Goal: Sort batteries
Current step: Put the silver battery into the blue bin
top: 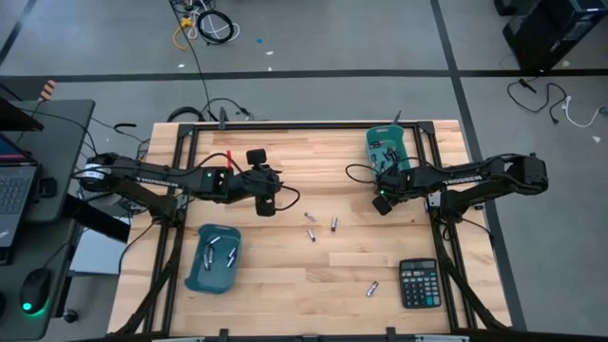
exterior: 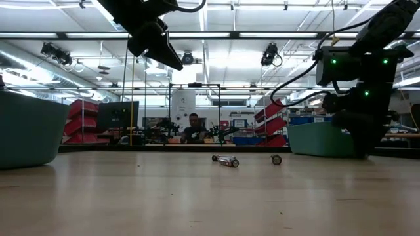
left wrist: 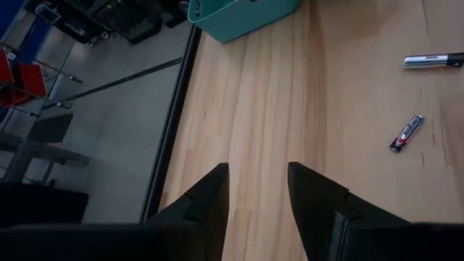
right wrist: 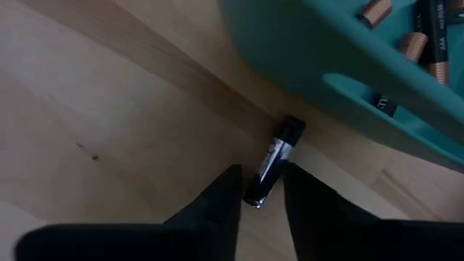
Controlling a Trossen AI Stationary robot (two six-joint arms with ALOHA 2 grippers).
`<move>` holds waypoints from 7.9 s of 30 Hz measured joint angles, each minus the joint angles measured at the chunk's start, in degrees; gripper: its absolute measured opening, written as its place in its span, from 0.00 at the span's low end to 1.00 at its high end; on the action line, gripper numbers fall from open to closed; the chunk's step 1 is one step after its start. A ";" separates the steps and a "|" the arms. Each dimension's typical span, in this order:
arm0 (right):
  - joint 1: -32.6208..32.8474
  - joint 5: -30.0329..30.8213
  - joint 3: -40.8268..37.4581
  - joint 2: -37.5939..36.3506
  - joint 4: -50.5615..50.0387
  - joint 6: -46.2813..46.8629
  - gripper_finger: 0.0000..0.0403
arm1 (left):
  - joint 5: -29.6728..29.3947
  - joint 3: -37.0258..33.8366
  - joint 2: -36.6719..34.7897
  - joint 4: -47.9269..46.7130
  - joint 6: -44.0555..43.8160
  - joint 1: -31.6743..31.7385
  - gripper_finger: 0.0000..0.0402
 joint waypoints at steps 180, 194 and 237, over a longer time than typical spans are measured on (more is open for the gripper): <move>8.98 -6.78 21.52 -1.02 18.13 -39.99 0.25 | -12.87 -4.83 -16.58 -17.69 -27.38 -26.04 0.23; 14.57 -9.54 20.24 8.90 23.75 -49.08 0.25 | -12.67 -10.39 -16.52 -1.30 -5.95 -15.11 0.23; 19.56 -8.58 23.59 27.80 23.66 -72.35 0.45 | -4.78 -11.47 -17.33 6.93 2.91 -10.23 0.23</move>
